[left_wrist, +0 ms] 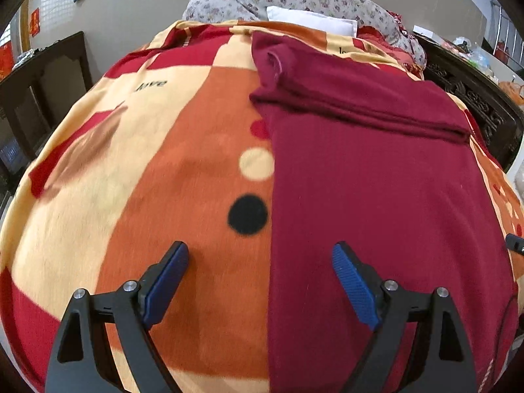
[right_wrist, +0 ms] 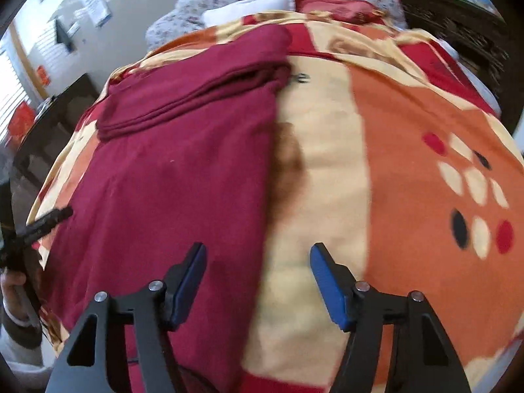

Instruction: Fold small clothes

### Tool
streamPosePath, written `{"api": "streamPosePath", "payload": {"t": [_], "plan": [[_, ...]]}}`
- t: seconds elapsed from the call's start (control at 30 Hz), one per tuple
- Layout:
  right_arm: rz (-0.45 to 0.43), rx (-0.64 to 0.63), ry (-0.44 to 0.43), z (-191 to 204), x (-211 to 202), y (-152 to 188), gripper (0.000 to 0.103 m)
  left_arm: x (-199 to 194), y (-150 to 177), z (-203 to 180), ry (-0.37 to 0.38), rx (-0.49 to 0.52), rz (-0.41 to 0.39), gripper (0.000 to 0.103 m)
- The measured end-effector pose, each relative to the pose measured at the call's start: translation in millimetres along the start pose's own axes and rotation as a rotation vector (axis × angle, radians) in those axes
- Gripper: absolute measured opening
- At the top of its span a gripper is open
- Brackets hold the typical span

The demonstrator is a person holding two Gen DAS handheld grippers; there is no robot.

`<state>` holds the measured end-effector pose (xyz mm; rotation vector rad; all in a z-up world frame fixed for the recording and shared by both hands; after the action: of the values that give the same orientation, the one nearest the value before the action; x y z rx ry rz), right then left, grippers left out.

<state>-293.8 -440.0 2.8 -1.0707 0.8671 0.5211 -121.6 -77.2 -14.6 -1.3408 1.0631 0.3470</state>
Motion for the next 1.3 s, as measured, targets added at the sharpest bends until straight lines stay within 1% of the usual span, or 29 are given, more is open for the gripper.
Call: {"api": "streamPosePath", "payload": {"t": [0.1,0.2,0.27,0.33,0.4,0.5,0.63,0.83,1.03,1.3], "plan": [[0.009,0.008,-0.08,-1,-20,9,0.071,-7,9,3,0.028,-0.01,0.018,0.089],[0.068,0.029,-0.191,2,-31,23,0.074,-16,20,4,0.039,0.013,0.037,0.089],[0.104,0.03,-0.223,5,-34,33,0.078,-20,26,5,0.047,0.019,0.051,0.089],[0.12,0.017,-0.223,7,-35,43,0.079,-23,33,5,0.054,0.02,0.063,0.089],[0.133,0.006,-0.215,10,-33,52,0.079,-26,38,5,0.042,0.03,0.064,0.089],[0.104,0.01,-0.222,13,-34,60,0.085,-30,45,5,0.028,0.038,0.066,0.089],[0.089,0.031,-0.243,14,-34,61,0.087,-30,50,5,0.02,0.039,0.062,0.093],[0.089,0.061,-0.27,16,-34,60,0.092,-28,53,1,0.007,0.055,0.058,0.098],[0.085,0.04,-0.281,19,-36,63,0.095,-26,53,-1,0.009,0.062,0.06,0.103],[0.066,0.023,-0.309,19,-36,66,0.099,-24,55,-1,0.011,0.061,0.056,0.103]]}}
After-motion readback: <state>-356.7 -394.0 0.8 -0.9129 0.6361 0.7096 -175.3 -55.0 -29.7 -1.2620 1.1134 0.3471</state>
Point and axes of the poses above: each gripper's, at about its wrist camera, not at the fingertips, and x roughly the way its jaws point, z to its left, y to its underside, the point moved 3 cm from there along x, roughly the way its jaws point, and after that the axes turned 3 degrees about y, right-handed, at the moved point
